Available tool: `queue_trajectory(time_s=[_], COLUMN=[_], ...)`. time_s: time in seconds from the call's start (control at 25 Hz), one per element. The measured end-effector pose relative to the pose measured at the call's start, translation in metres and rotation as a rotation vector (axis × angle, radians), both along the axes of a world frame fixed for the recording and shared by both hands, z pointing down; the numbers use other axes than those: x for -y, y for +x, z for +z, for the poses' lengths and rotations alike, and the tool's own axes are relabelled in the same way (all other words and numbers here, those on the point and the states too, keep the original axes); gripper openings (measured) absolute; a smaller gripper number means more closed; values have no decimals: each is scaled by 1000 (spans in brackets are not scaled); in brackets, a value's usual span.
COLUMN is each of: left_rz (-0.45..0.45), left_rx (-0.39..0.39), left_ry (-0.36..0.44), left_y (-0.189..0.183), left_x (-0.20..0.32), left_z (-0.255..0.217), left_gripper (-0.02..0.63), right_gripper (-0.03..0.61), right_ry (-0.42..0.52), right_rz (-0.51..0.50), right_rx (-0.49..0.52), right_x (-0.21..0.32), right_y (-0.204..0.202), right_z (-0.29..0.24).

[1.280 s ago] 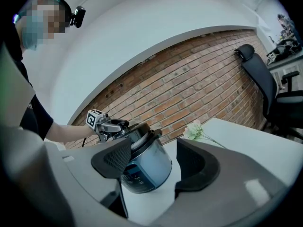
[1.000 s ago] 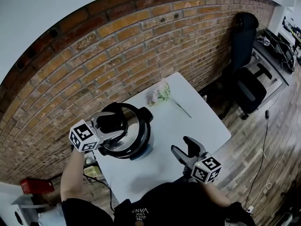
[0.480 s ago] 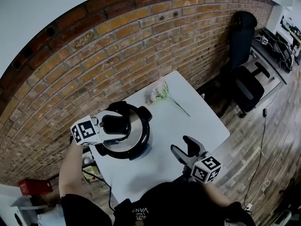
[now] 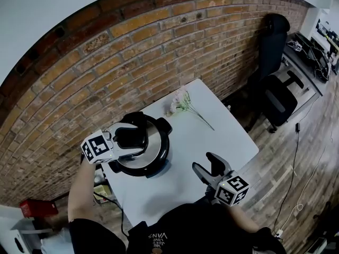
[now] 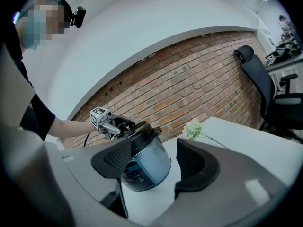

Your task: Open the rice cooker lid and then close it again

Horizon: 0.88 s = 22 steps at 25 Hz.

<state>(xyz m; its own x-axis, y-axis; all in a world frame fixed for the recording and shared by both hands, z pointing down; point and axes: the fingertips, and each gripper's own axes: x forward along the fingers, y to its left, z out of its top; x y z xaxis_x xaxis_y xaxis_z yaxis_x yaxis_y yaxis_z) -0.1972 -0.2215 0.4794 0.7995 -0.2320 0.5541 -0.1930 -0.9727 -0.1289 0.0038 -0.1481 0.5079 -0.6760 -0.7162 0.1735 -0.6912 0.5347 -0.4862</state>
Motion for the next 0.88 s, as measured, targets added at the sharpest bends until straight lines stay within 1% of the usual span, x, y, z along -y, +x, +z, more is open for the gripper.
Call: queue_trajectory(time_s=[0.12,0.36,0.56,0.88], left_rz=[-58,-111,-196,-454], left_rx=[-18,-36,-49,-49], left_ry=[-4,3,15,31], left_y=[0,-1,-3,-10], left_x=[3,5,8,18], left_z=[1,1,0,0], left_gripper=[284,284,286,295], right_gripper=[295,295,295,293], right_ry=[6,7,5,13], right_rz=[-8,-34,-48,-84], right_rx=[4,8,3,1], right_x=[0,-2,-5,-10], right_y=[-3,-10,-15,-29], right_z=[-3,-5,-5,-9])
